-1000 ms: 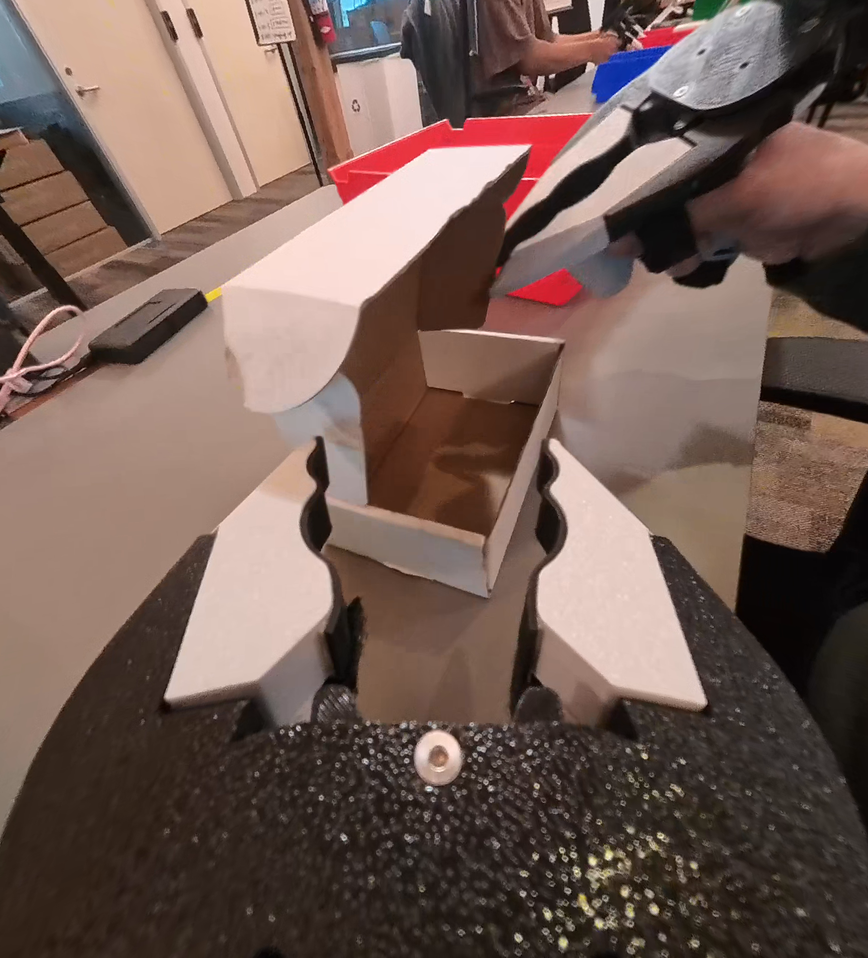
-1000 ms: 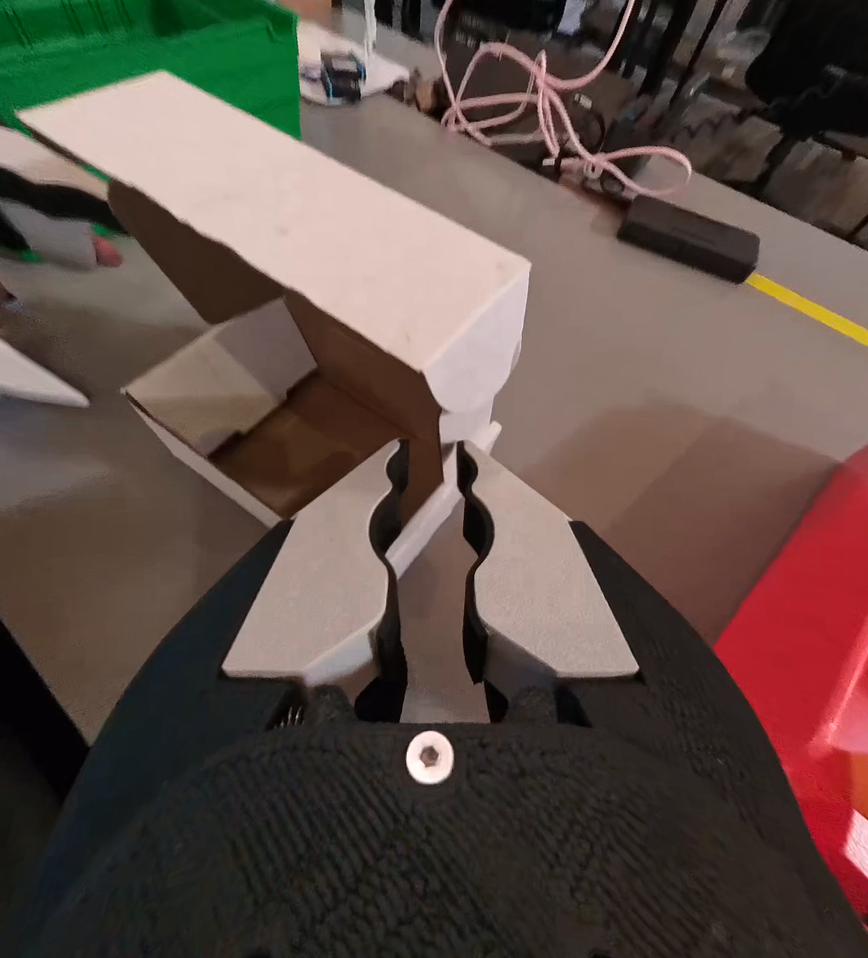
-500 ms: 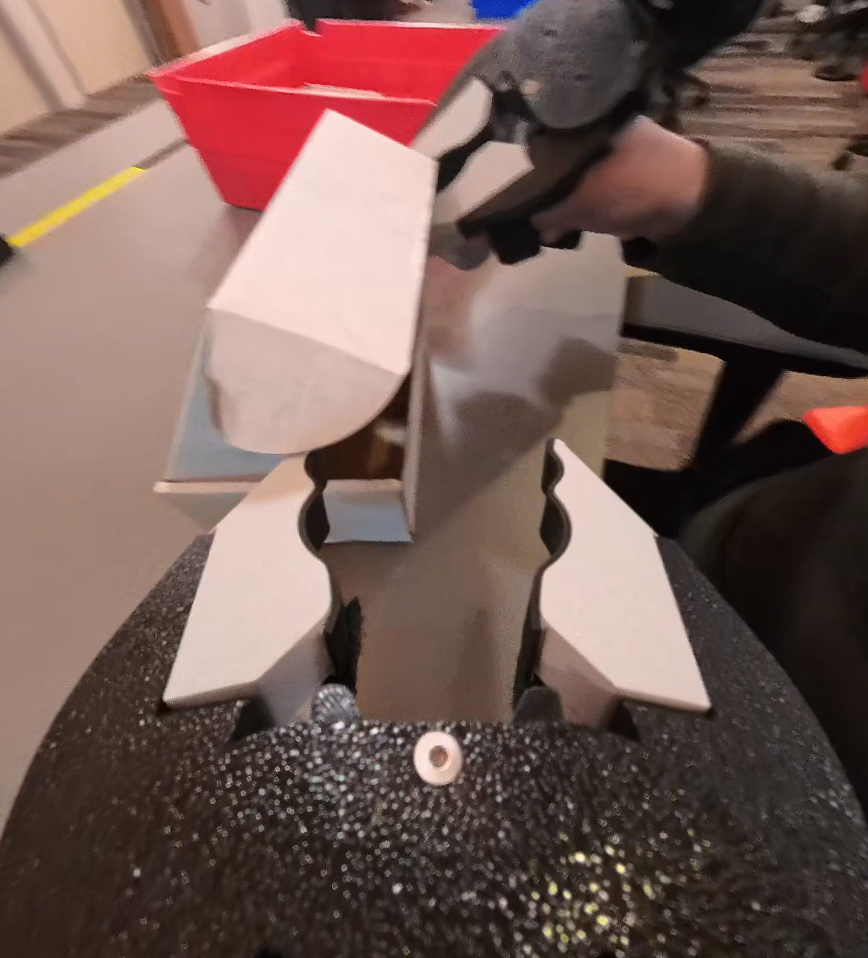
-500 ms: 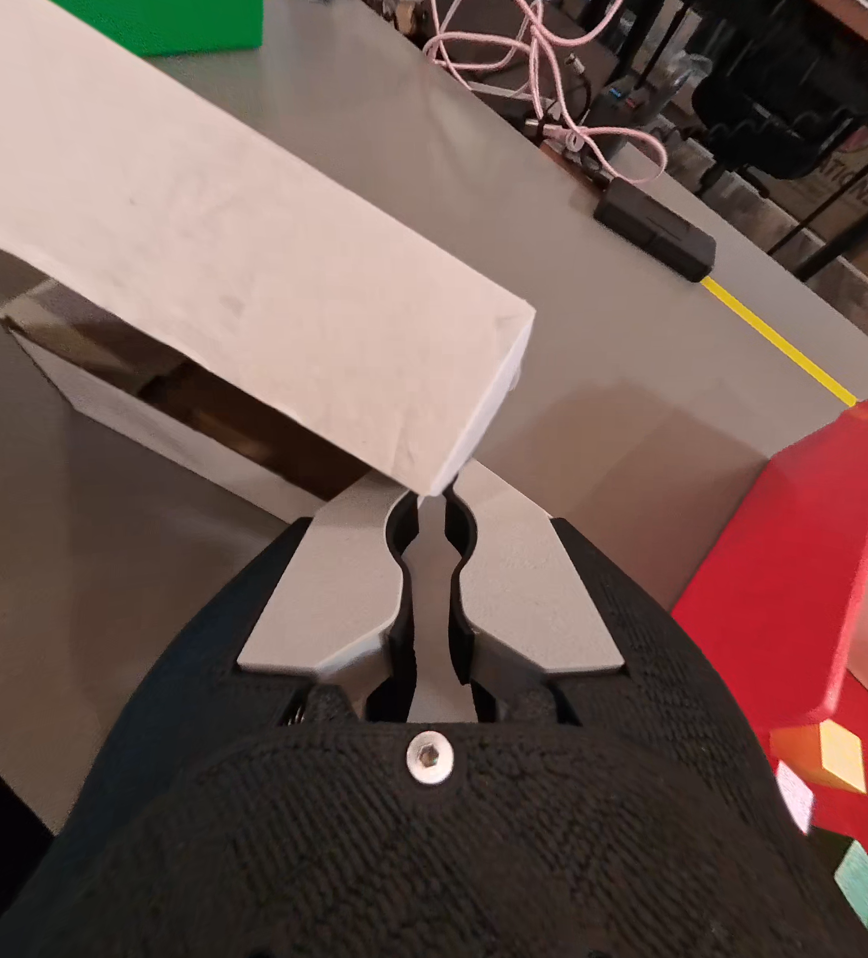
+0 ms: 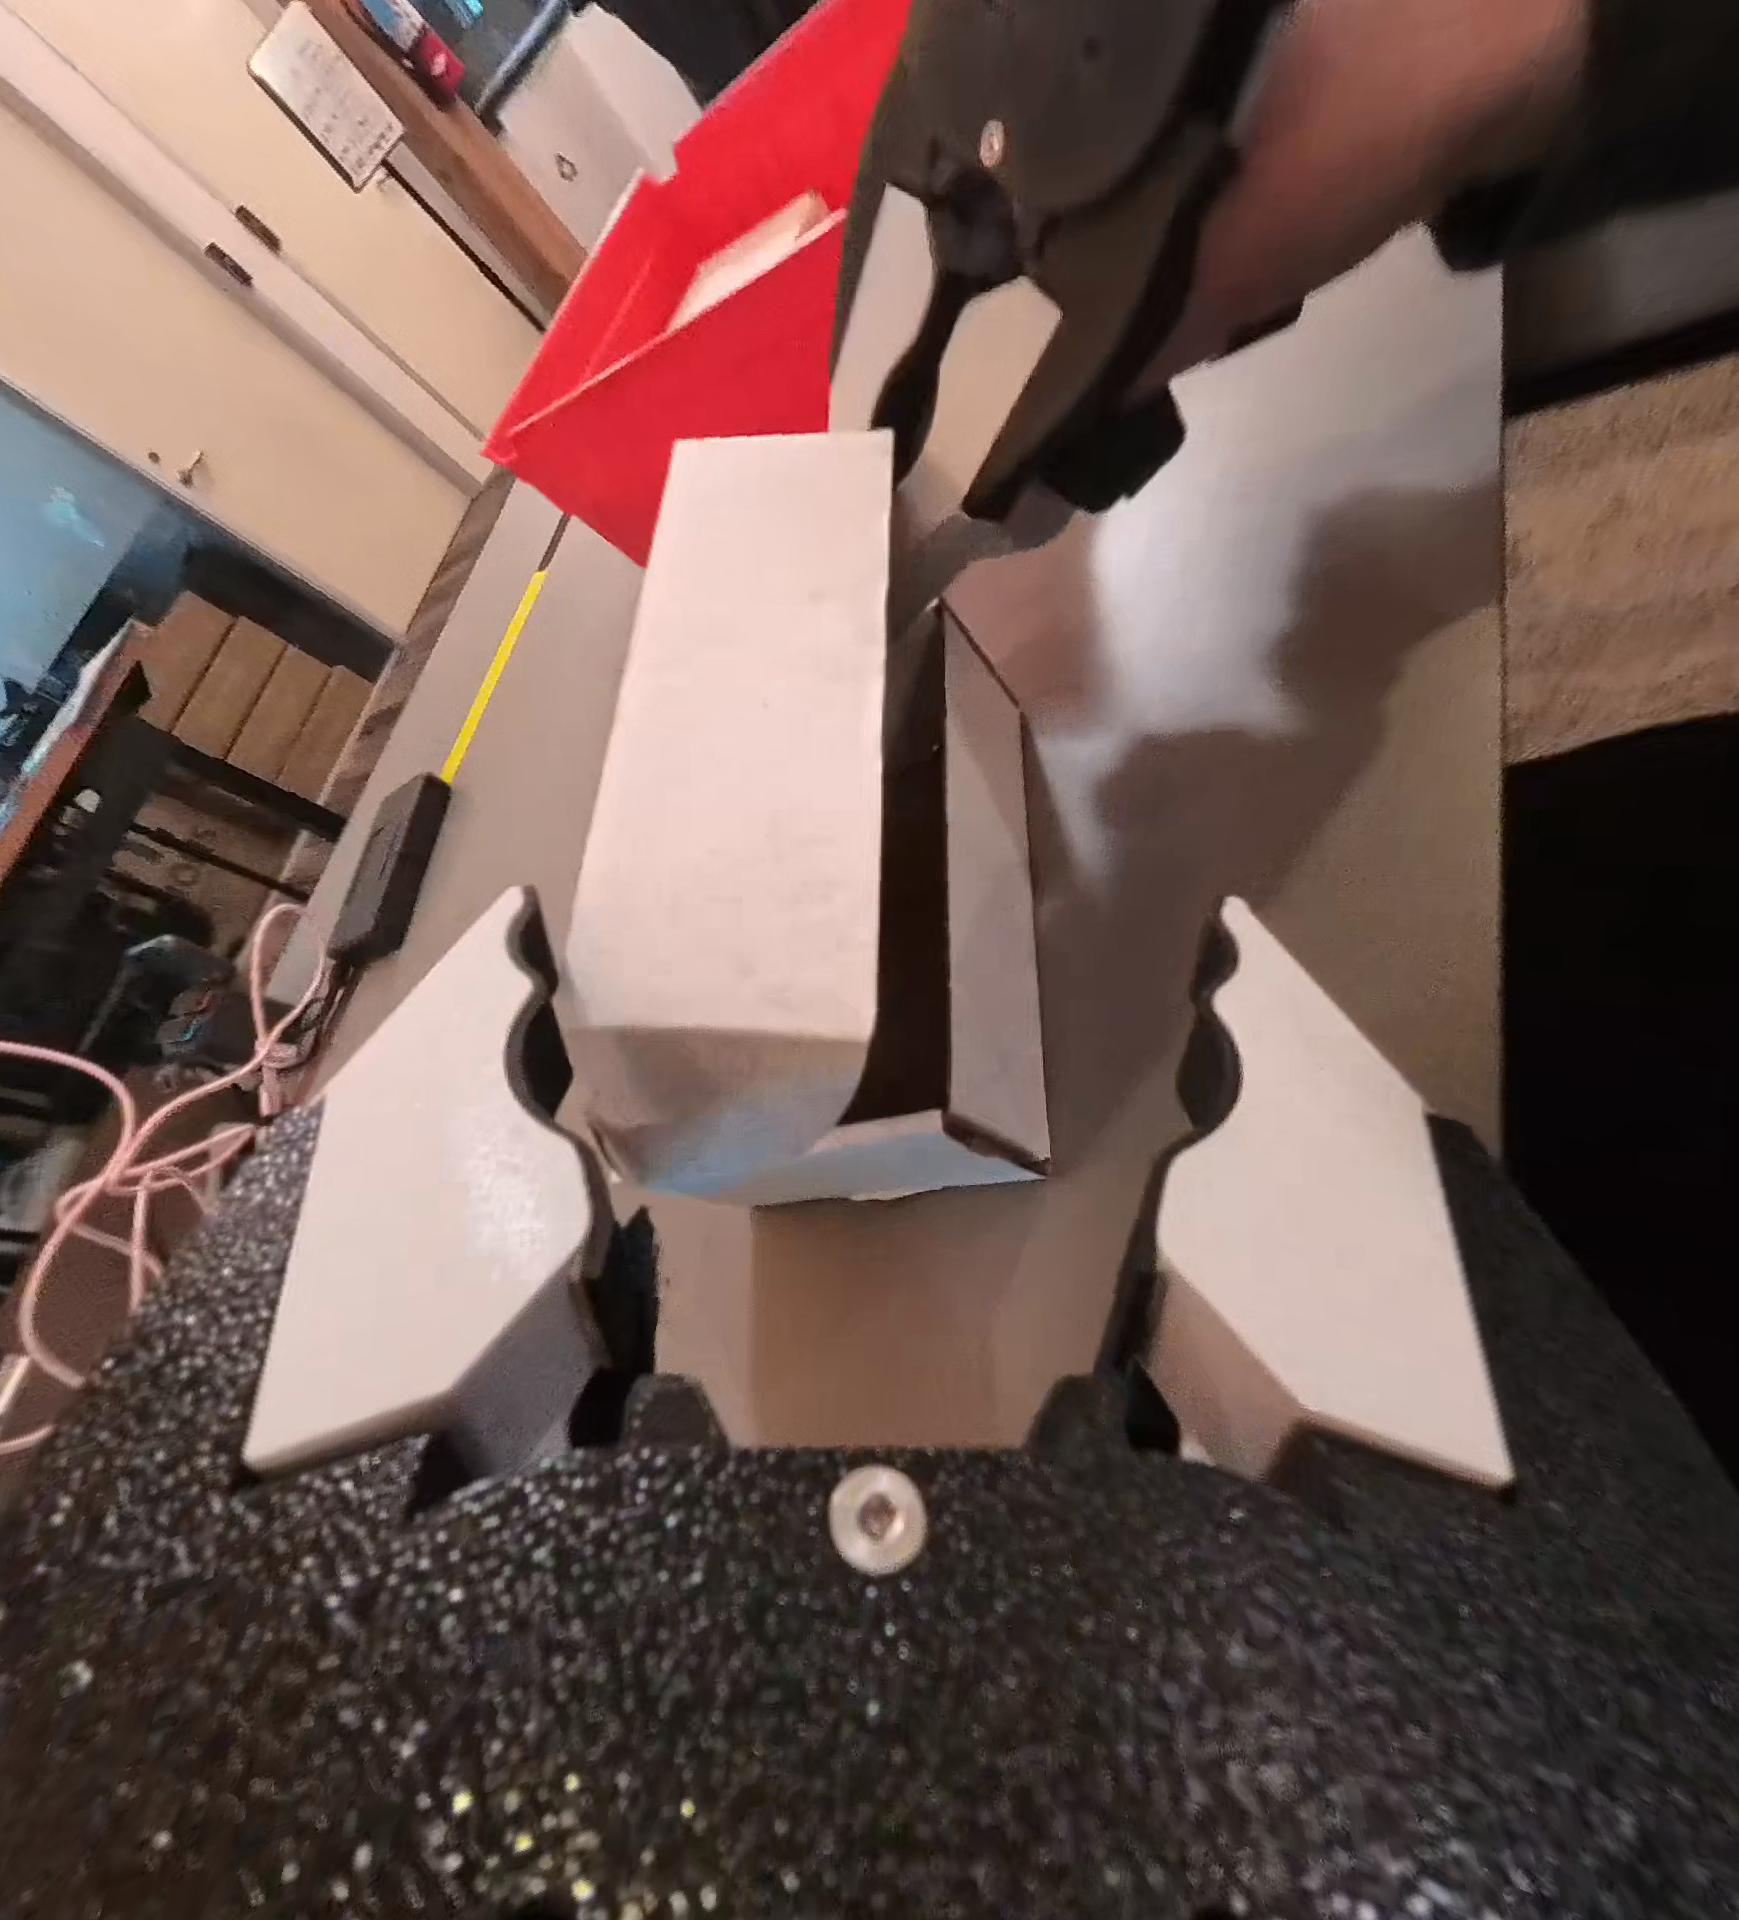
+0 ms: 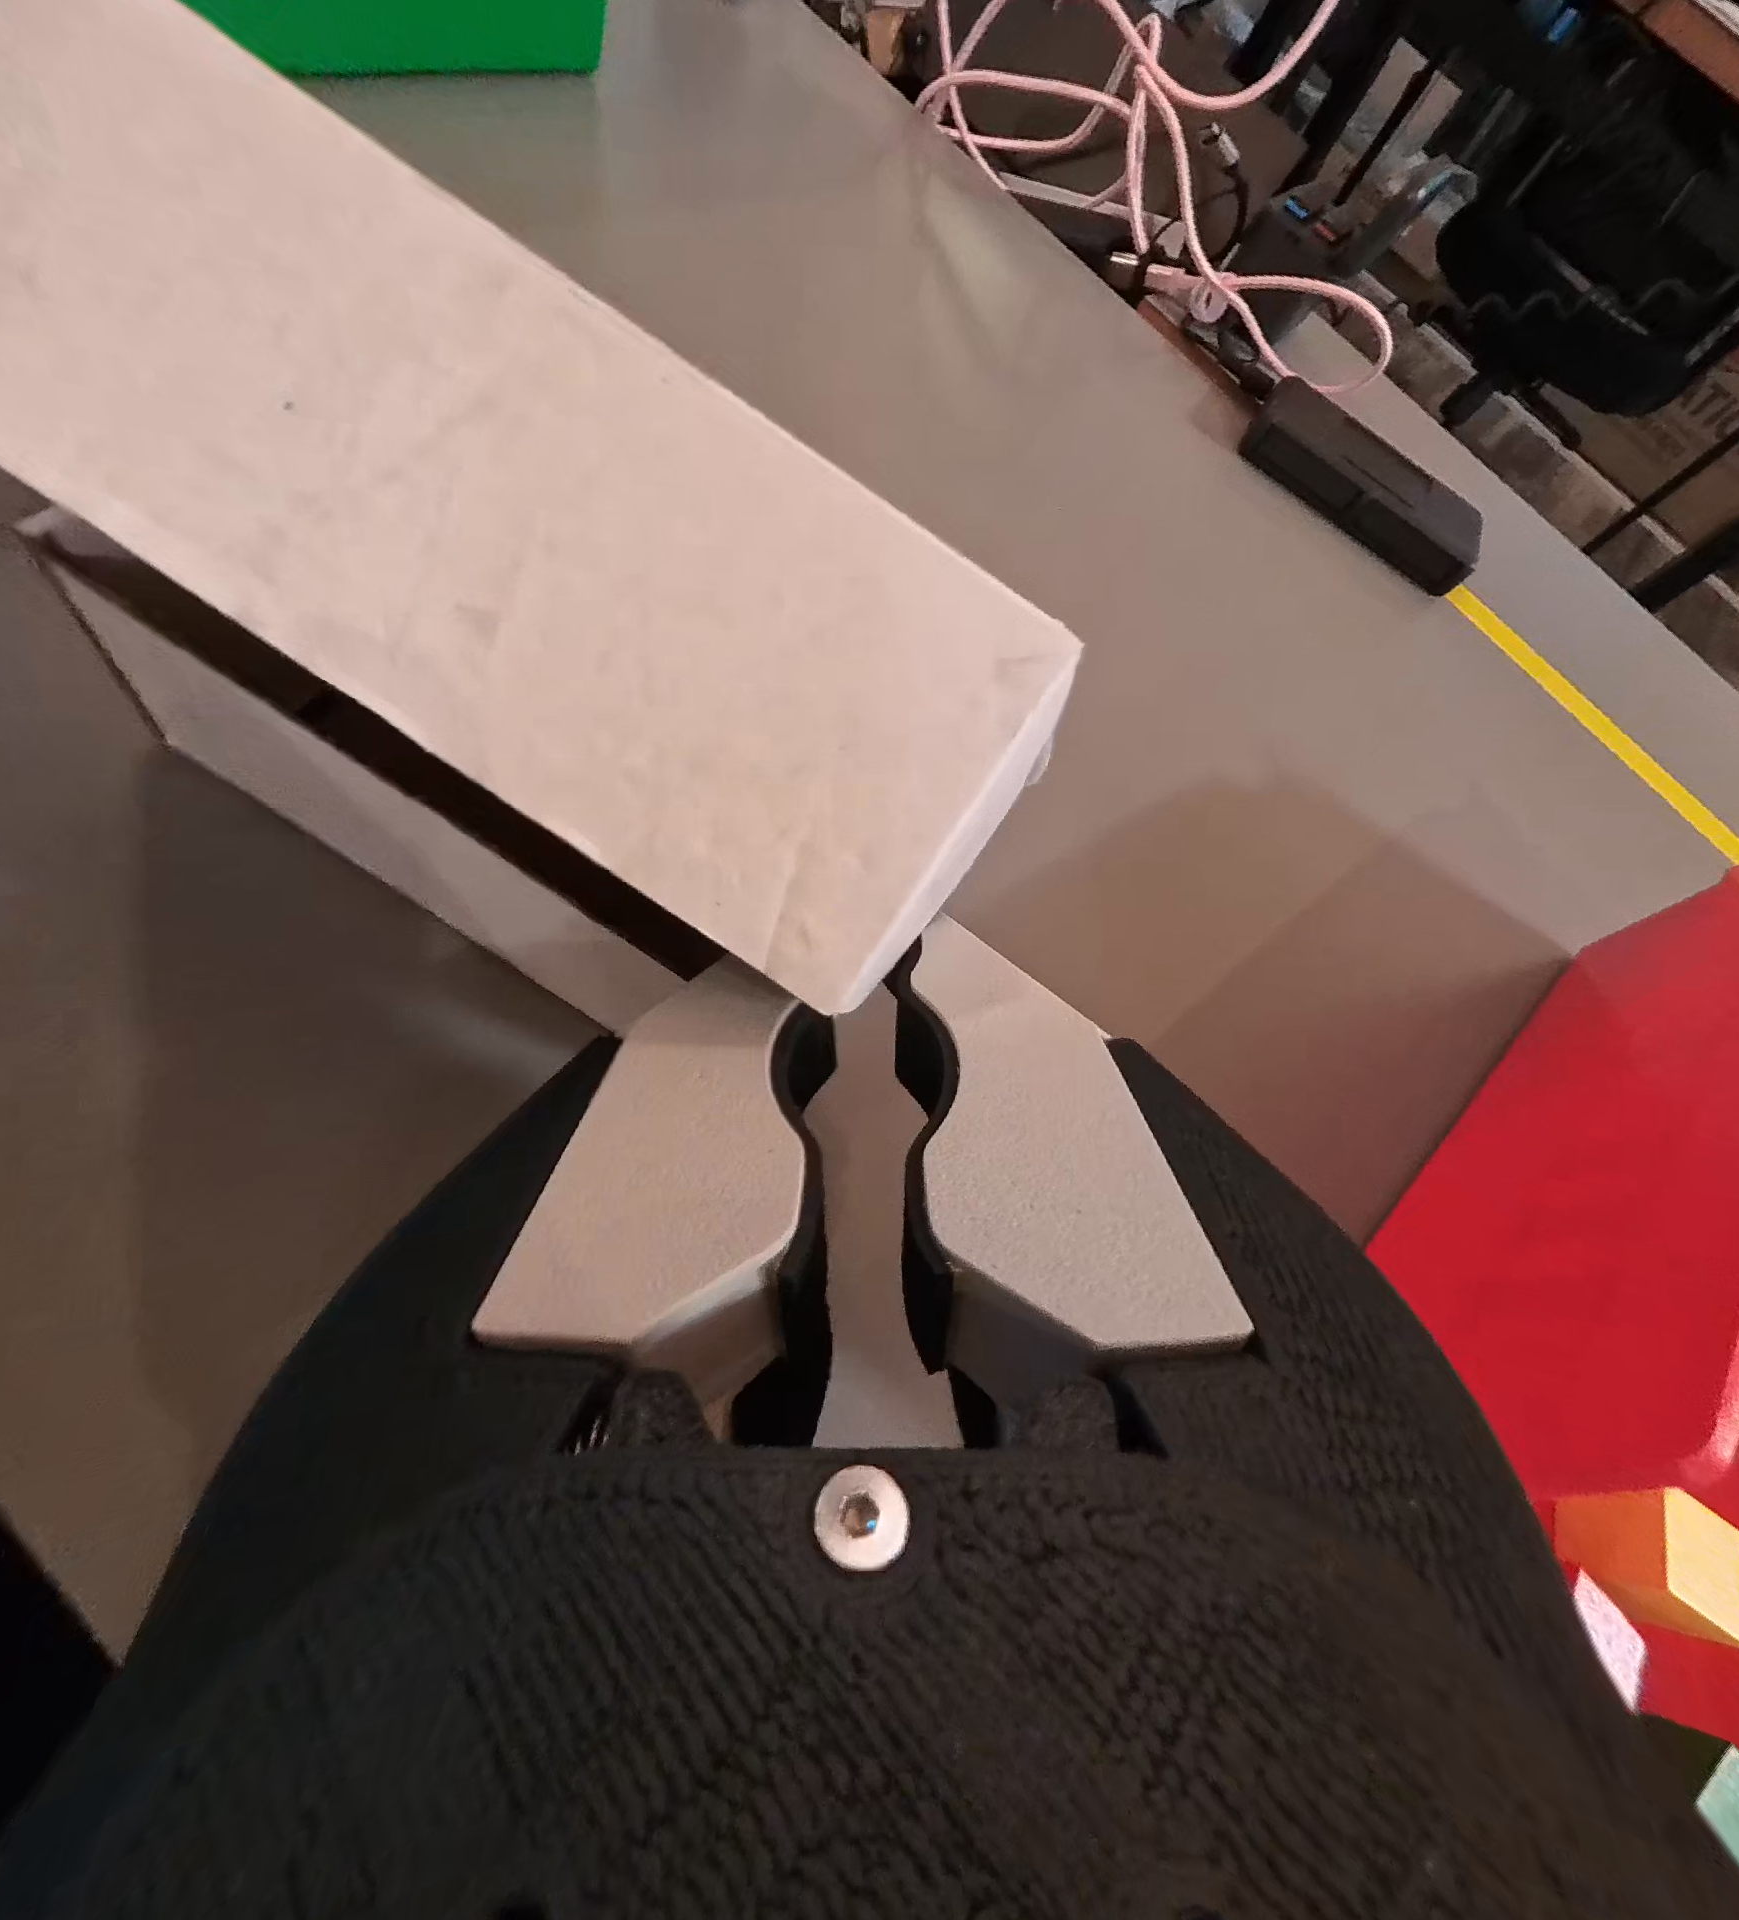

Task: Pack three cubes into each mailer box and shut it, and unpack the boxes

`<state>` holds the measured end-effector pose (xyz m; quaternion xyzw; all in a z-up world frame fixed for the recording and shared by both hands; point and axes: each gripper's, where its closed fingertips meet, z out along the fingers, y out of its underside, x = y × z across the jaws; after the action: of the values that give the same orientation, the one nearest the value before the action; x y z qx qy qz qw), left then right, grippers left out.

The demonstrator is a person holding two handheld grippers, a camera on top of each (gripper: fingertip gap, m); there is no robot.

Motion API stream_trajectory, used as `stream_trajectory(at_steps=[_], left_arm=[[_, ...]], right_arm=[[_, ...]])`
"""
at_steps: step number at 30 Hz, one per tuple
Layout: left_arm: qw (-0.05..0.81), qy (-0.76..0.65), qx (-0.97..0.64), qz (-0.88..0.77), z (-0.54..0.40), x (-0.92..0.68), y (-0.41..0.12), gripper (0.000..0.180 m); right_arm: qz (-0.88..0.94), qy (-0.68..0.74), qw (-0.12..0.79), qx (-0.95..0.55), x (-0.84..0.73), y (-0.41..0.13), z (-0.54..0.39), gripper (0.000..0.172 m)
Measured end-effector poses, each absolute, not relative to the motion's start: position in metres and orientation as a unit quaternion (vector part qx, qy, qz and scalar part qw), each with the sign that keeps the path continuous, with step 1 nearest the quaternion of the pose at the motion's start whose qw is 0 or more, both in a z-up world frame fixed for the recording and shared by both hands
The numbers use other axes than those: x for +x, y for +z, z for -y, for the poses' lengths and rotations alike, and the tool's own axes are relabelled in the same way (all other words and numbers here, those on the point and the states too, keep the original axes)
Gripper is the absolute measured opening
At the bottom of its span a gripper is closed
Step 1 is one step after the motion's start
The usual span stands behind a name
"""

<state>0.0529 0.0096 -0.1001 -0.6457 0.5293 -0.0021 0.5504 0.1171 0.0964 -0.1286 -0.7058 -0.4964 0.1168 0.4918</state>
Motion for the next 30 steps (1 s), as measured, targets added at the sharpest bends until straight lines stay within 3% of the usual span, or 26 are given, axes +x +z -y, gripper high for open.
stream_trajectory(at_steps=[2, 4, 6, 9, 13, 17, 27, 30], left_arm=[[0.541, 0.017, -0.647, -0.537, -0.014, 0.053, -0.106, 0.111], [0.535, 0.02, -0.649, -0.541, -0.012, 0.053, -0.108, 0.103], [0.534, 0.014, -0.645, -0.547, -0.007, 0.054, -0.108, 0.094], [0.524, 0.026, -0.643, -0.558, -0.004, 0.053, -0.114, 0.086], [0.502, 0.048, -0.647, -0.572, -0.005, 0.051, -0.131, 0.083], [0.499, 0.048, -0.649, -0.572, -0.005, 0.052, -0.138, 0.076], [0.488, 0.027, -0.658, -0.573, -0.006, 0.051, -0.141, 0.076], [0.502, -0.01, -0.675, -0.541, -0.01, 0.05, -0.135, 0.09]], right_arm=[[0.506, 0.139, 0.472, -0.709, 0.117, -0.132, -0.086, 0.023], [0.502, 0.154, 0.46, -0.716, 0.125, -0.131, -0.077, 0.032], [0.502, 0.167, 0.456, -0.716, 0.138, -0.128, -0.068, 0.059], [0.505, 0.156, 0.49, -0.693, 0.151, -0.117, -0.063, 0.086], [0.567, 0.082, 0.521, -0.633, 0.155, -0.121, -0.054, 0.105], [0.663, 0.036, 0.55, -0.507, 0.125, -0.126, -0.023, 0.097], [0.741, -0.137, 0.539, -0.375, 0.08, -0.145, -0.031, 0.072], [0.742, -0.147, 0.531, -0.382, 0.079, -0.144, -0.039, 0.061]])
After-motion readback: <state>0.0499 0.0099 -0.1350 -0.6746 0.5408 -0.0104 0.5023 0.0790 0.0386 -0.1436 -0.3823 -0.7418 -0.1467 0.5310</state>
